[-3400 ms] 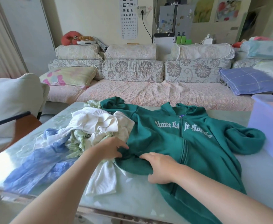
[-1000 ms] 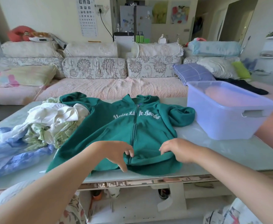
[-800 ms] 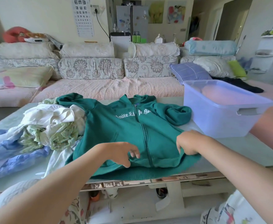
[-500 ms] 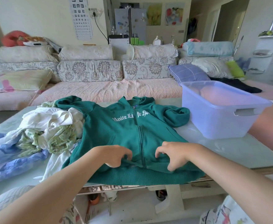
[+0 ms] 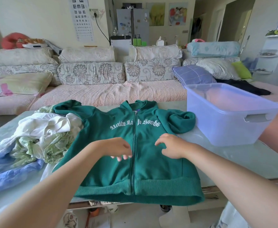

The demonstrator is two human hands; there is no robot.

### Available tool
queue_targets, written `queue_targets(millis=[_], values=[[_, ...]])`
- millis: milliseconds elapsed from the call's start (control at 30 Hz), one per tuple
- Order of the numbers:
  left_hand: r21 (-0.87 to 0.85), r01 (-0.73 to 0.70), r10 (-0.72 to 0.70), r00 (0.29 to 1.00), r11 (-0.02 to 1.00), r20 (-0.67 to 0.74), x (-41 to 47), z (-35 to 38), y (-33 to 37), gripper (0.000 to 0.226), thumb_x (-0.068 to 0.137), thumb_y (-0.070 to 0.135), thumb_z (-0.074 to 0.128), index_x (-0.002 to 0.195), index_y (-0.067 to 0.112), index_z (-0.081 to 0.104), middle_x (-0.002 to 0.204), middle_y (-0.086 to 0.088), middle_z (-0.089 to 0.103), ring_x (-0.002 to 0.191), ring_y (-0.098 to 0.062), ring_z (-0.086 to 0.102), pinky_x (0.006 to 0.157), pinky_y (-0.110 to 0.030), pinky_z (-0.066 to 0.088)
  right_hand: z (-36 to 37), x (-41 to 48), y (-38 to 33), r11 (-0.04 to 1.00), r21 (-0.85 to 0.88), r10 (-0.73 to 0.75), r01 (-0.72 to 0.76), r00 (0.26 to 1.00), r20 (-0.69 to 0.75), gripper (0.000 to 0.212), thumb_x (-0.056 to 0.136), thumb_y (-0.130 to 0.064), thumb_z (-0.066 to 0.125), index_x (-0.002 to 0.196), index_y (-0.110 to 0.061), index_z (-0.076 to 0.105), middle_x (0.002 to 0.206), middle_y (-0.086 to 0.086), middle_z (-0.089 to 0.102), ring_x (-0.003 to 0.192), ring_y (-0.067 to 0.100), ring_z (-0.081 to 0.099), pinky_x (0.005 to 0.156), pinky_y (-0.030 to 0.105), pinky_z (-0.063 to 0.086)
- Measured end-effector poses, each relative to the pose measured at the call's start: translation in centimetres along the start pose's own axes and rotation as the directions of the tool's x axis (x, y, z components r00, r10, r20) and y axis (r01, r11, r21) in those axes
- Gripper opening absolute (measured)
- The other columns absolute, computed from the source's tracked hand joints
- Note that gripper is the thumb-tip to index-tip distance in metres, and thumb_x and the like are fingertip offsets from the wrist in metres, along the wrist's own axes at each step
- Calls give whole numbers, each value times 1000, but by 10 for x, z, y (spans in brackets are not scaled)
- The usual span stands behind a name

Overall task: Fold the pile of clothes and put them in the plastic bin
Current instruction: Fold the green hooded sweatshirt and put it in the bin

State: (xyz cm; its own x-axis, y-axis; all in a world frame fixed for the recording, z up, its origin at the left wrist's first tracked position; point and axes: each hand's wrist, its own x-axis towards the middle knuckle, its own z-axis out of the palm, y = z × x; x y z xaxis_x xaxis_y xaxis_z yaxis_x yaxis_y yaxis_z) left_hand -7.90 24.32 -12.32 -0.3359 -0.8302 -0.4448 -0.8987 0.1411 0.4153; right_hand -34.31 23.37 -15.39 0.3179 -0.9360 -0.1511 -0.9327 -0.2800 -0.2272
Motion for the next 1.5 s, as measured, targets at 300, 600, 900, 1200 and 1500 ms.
queue_targets(millis=[300,600,900,1200,1500], values=[[260,-64,139,949,964,-284,111,-14,10,55,94,29,51,147,33,35,146,-1,40,139,-21,31,110,-45,36,-8,63,22,977,-208,57,-55,998,0,78,86,-24,52,157,-31,21,167,8,-7,154,23,-7,124,42,7],[304,66,-12,984,950,-176,197,-44,5,71,88,70,44,151,41,28,161,-1,21,148,-27,20,117,-53,25,-26,135,61,898,-369,289,-239,954,85,61,90,-53,37,142,-25,49,148,5,47,130,27,49,98,37,44],[283,52,74,907,958,-414,258,-107,4,29,98,37,40,116,30,62,118,-3,64,95,-25,57,82,-33,47,-57,232,56,976,-168,98,-137,970,-220,31,97,-37,44,113,-20,65,126,9,53,121,30,45,98,41,42],[302,141,27,870,943,-492,340,-152,-44,56,100,36,43,152,28,23,150,-9,30,138,-32,30,104,-50,41,-54,355,64,980,192,114,-60,951,-287,40,97,-32,49,138,-32,53,145,8,34,135,29,37,108,38,38],[265,149,-47,933,953,-356,381,-152,-74,66,97,60,32,150,22,36,157,-6,33,144,-27,30,116,-38,28,-50,418,53,956,-88,275,-279,960,-56,57,103,-43,33,149,-10,40,159,14,27,144,36,28,116,47,27]])
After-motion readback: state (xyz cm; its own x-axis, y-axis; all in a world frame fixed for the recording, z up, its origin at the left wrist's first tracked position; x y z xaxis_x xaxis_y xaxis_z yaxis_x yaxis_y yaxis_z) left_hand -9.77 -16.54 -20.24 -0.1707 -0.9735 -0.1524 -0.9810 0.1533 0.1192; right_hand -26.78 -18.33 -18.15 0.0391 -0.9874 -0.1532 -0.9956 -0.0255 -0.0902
